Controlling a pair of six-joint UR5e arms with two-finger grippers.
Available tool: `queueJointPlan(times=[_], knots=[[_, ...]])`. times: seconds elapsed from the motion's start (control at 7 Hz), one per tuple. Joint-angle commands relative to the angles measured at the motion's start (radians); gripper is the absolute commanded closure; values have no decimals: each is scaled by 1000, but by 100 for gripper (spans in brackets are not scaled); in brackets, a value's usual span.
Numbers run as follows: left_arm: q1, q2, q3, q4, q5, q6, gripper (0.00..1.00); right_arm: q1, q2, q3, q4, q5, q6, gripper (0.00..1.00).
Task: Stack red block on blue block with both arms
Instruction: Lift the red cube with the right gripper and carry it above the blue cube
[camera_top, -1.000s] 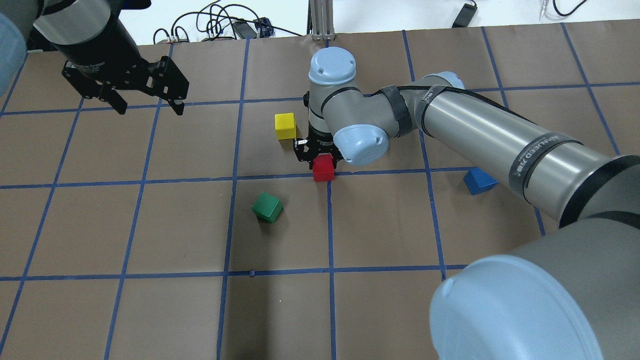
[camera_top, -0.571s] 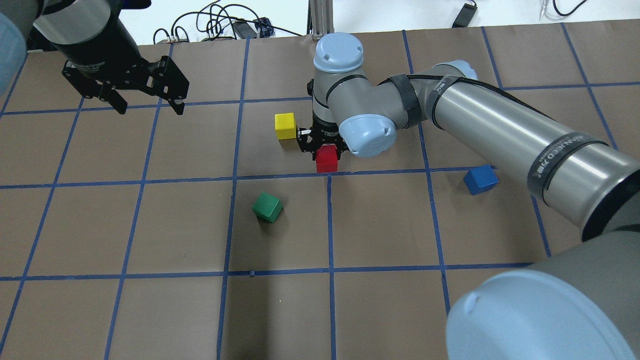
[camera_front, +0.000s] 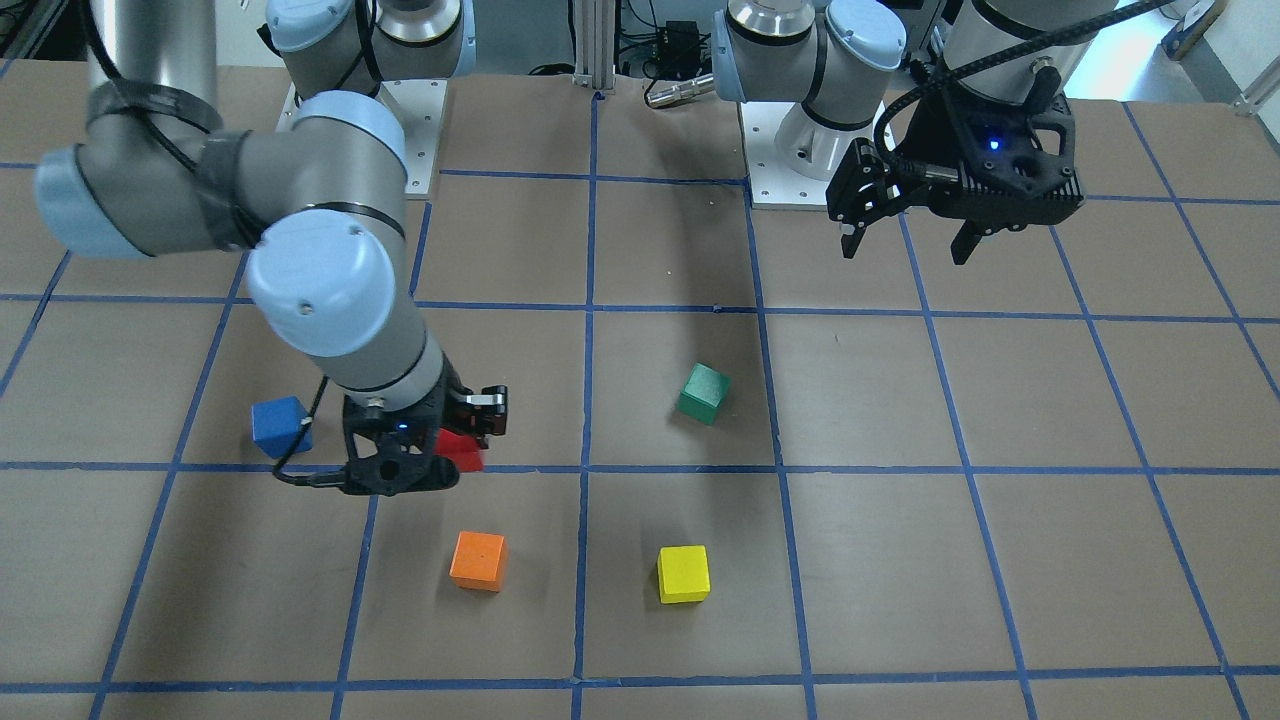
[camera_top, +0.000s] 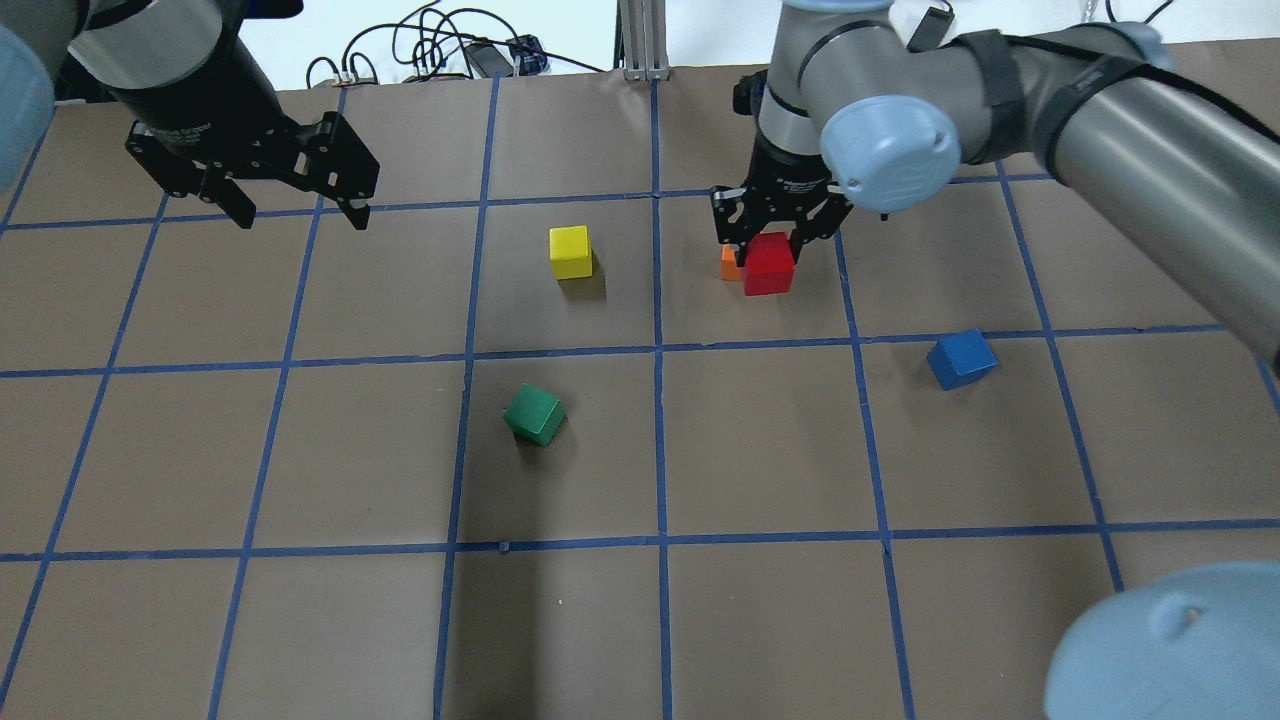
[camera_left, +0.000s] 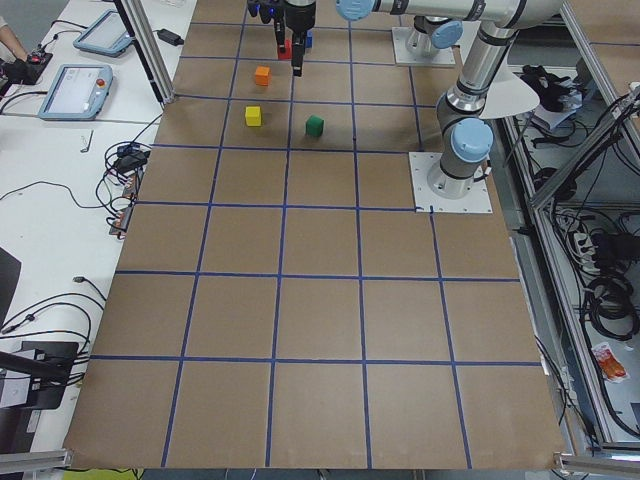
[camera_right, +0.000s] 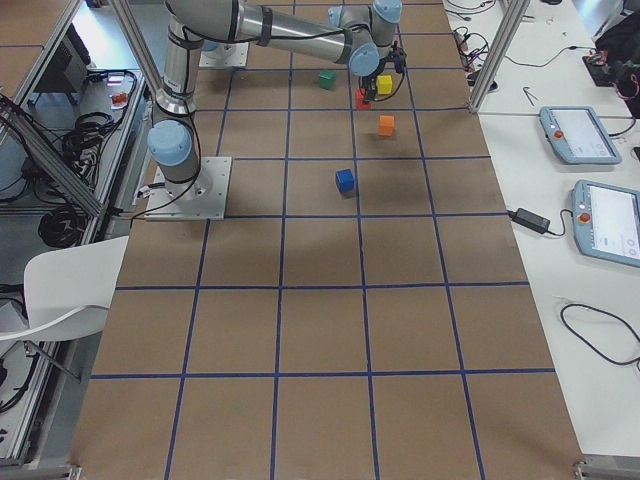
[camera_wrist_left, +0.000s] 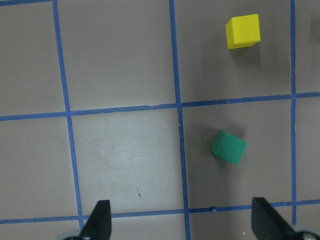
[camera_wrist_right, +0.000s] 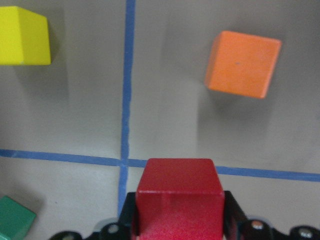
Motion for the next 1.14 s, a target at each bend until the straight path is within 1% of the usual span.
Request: queueJointPlan(times=[0.0,0.14,0.29,0.43,0.57,0.71,1.0], knots=[[0,0,0,0,-1,0,0,-154,-56,34,67,-22,-207,100],[0,1,0,0,-1,0,0,-202,-70,82,49,-51,-304,100],[0,1,0,0,-1,0,0,-245,-82,110,47,-51,-388,100],[0,1,0,0,-1,0,0,-294,-82,133,15,-53,-486,100],[0,0,0,0,-1,0,0,-315,-85,171,-6,-53,-536,100],[0,1,3,0,-2,0,0,-326,-91,205,-73,-54,-571,100],[0,3,2,0,-3,0,0,-333,-99,251,-106,-54,-592,100]])
